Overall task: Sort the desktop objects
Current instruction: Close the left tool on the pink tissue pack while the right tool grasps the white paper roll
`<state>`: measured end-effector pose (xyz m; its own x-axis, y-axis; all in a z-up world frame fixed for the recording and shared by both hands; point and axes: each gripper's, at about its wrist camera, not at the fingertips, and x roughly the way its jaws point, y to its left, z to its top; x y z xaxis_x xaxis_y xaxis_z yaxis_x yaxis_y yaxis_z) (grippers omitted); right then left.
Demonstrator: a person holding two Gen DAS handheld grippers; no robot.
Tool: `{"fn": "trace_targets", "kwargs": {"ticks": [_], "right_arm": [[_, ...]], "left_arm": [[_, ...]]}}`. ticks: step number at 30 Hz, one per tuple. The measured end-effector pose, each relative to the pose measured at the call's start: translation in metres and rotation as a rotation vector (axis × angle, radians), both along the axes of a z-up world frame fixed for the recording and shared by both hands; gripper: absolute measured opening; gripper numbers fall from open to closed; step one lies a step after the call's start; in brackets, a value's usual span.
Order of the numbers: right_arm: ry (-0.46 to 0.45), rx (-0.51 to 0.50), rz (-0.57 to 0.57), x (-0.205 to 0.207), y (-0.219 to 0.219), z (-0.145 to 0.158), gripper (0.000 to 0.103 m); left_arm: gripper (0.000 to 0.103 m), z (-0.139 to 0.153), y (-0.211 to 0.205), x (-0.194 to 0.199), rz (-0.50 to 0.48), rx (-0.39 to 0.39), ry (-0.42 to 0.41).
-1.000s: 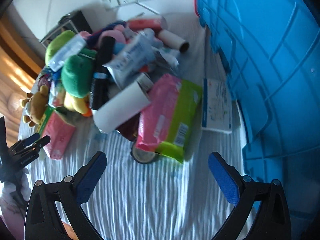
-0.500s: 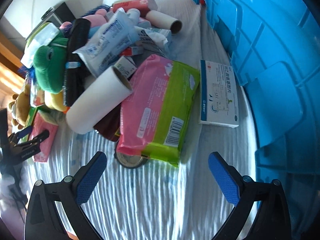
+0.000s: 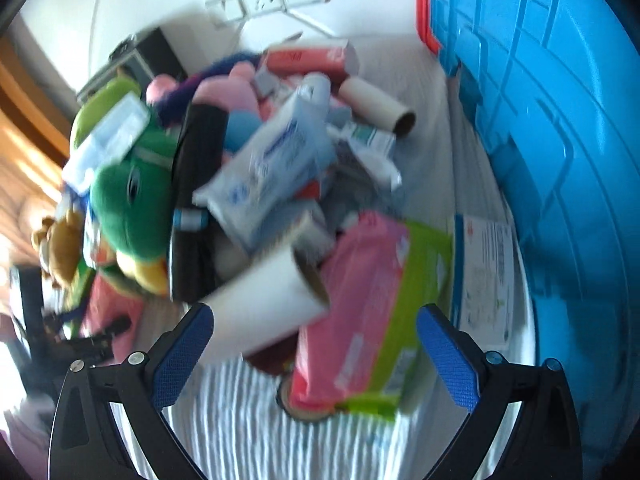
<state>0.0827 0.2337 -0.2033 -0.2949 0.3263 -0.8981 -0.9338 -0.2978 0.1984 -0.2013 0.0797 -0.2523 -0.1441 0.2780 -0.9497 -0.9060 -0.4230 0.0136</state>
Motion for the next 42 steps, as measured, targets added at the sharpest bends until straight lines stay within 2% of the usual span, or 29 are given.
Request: {"fn": "trace_targets", "kwargs": {"ticks": [1,2,3,5,10,13,20,25,29,33,39,40,42], "right_arm": [[0.009,0.013,0.015,-0.002,0.003,0.002,0.099],[0.007,0.022,0.035,-0.007,0.005,0.002,0.088],[0.004,0.023,0.062,-0.012,0.007,0.0,0.072],[0.003,-0.012,0.107,-0.022,0.008,-0.006,0.055],[0.018,-0.05,0.203,-0.047,-0.02,-0.015,0.054],[0.02,-0.095,0.217,-0.061,-0.044,-0.023,0.054],[-0.015,-0.166,0.245,-0.08,-0.083,-0.056,0.053],[-0.046,-0.201,0.322,-0.084,-0.103,-0.059,0.056],[-0.092,-0.131,0.371,-0.083,-0.11,-0.049,0.076],[-0.098,-0.085,0.443,-0.081,-0.109,-0.045,0.085],[-0.203,-0.04,0.7,-0.105,-0.117,-0.058,0.083],[-0.214,-0.035,0.726,-0.108,-0.117,-0.061,0.08],[-0.259,-0.015,0.764,-0.116,-0.118,-0.069,0.065]], "left_arm": [[0.091,0.001,-0.007,0.002,0.008,0.006,-0.016],[0.091,0.002,-0.013,0.004,0.016,0.01,-0.032],[0.091,0.002,-0.021,0.008,0.019,0.015,-0.047],[0.091,0.004,-0.036,0.017,0.029,0.017,-0.054],[0.091,0.006,-0.072,0.025,0.116,0.022,-0.06],[0.091,0.008,-0.087,0.026,0.163,0.033,-0.083],[0.091,0.013,-0.103,0.049,0.12,0.042,-0.09],[0.091,0.016,-0.107,0.06,0.104,0.043,-0.059],[0.091,0.019,-0.114,0.069,0.117,0.049,-0.06],[0.091,0.021,-0.122,0.076,0.145,0.044,-0.056],[0.091,0.023,-0.145,0.091,0.249,0.028,-0.021],[0.091,0.023,-0.146,0.093,0.269,0.026,-0.011],[0.091,0.024,-0.147,0.097,0.304,0.02,0.01]]}}
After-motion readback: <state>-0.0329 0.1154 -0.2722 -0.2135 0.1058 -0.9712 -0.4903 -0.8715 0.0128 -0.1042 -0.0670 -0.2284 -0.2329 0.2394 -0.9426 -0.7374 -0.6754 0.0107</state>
